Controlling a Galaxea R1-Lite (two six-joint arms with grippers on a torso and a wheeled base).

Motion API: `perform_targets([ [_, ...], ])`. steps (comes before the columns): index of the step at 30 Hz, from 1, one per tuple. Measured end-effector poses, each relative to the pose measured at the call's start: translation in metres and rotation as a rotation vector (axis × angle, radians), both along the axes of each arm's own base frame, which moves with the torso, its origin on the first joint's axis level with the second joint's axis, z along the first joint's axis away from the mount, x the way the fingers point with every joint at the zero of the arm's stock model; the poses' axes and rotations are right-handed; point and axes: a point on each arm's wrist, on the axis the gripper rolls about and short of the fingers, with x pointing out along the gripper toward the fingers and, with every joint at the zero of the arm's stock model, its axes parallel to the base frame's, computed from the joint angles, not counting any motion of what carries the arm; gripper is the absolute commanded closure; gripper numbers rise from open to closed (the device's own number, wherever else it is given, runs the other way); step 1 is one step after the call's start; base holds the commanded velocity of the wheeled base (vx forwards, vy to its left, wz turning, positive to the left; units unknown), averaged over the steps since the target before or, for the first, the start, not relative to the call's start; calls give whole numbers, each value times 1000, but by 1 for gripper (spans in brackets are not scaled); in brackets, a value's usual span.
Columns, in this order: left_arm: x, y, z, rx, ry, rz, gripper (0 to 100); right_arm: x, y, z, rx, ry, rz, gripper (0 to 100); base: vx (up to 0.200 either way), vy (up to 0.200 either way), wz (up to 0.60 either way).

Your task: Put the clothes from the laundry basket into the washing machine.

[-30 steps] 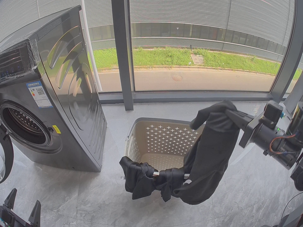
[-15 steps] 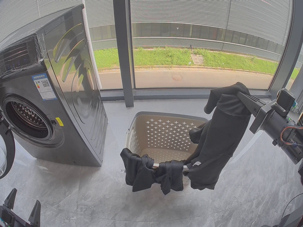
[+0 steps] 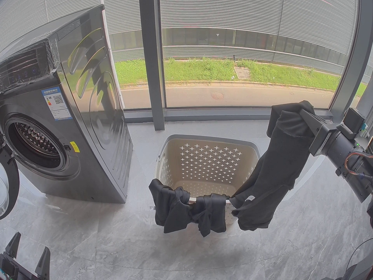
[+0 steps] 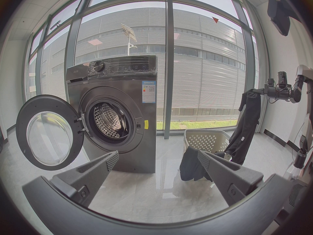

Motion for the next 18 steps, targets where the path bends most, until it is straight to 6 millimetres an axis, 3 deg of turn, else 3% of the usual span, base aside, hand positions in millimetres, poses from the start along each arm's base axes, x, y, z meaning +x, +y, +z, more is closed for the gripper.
perform_targets([
  [18,0,0,0,-1,0,0,0,-2,3,-2,-4,6,22,100,0,200,0],
])
